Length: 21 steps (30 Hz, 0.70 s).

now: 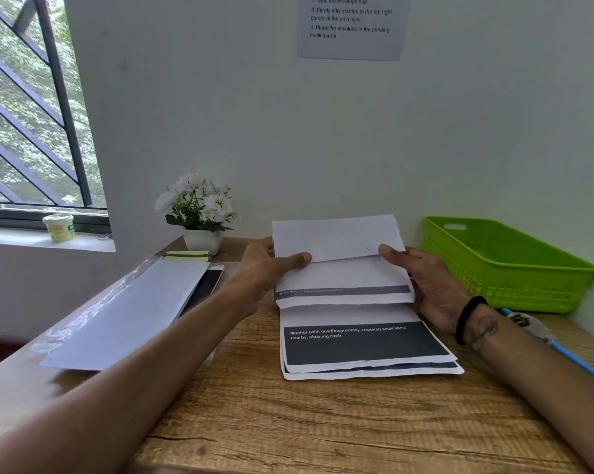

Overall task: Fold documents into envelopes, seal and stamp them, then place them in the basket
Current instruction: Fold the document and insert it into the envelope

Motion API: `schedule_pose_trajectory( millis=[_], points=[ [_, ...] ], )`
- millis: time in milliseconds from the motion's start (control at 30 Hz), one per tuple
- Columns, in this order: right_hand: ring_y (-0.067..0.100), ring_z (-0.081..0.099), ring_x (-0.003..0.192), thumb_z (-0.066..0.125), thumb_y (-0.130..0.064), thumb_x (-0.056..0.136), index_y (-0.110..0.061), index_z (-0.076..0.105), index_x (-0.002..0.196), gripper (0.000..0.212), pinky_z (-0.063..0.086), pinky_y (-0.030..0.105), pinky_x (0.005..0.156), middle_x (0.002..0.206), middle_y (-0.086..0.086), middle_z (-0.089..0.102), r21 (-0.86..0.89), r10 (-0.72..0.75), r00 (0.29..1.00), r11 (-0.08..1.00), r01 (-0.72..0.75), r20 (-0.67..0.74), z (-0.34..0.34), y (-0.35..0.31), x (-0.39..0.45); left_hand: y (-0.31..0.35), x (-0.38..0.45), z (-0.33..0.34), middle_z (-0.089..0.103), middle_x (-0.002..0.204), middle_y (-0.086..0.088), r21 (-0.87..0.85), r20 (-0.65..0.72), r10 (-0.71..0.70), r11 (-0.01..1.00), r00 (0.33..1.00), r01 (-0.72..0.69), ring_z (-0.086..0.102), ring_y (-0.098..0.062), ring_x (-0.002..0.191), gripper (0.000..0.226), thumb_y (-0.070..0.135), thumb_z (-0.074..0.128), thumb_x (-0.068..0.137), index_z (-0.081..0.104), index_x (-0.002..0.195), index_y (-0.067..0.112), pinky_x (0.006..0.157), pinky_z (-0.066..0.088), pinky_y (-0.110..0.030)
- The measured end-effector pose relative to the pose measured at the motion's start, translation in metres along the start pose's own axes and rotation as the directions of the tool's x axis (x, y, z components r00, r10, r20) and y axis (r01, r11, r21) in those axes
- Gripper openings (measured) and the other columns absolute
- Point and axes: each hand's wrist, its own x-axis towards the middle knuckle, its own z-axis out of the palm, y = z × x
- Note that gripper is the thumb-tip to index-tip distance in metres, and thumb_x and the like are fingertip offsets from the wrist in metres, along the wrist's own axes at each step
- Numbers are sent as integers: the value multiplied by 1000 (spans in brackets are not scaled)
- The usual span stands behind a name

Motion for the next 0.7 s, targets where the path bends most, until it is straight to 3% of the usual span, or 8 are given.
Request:
schedule_pose_trajectory(
  millis=[200, 367, 500, 700],
  points=[
    [30, 77, 91, 77, -7, 86, -3, 74, 111, 26, 62, 45, 83, 108, 17, 78, -37, -41, 995, 999, 38, -92, -4, 4, 2, 2, -1, 2, 81, 103, -3, -9, 55, -4, 1000, 998, 5, 78, -20, 97, 40, 6, 90, 76, 73, 112, 11, 83, 63, -32],
    [33, 76, 97, 80, -6, 82, -3, 73, 112, 31, 61, 46, 84, 110, 16, 78, -30, -65, 991, 998, 62, -114, -7, 5, 5, 0, -1, 3, 80, 108, -8, 0, 80, -71, 997, 994, 71, 77, -25, 102, 47, 7, 93, 71, 72, 113, 8, 96, 60, -42],
    [31, 76, 94, 78, -4, 84, -3, 72, 113, 30, 63, 44, 79, 109, 15, 78, -30, -65, 991, 998, 62, -120, -8, 4, 6, 0, 1, 3, 79, 108, -9, -4, 39, -71, 997, 997, 71, 77, -25, 101, 41, 3, 91, 73, 72, 109, 9, 95, 61, -40],
    [24, 77, 77, 76, -9, 89, -6, 74, 108, 19, 63, 36, 61, 101, 12, 80, -28, -13, 991, 1000, 10, -132, -4, 2, 4, 0, 3, 0, 79, 110, -12, -71, -1, -100, 992, 995, 100, 77, -26, 100, 41, 2, 82, 84, 69, 123, 1, 96, 61, -41]
  ],
)
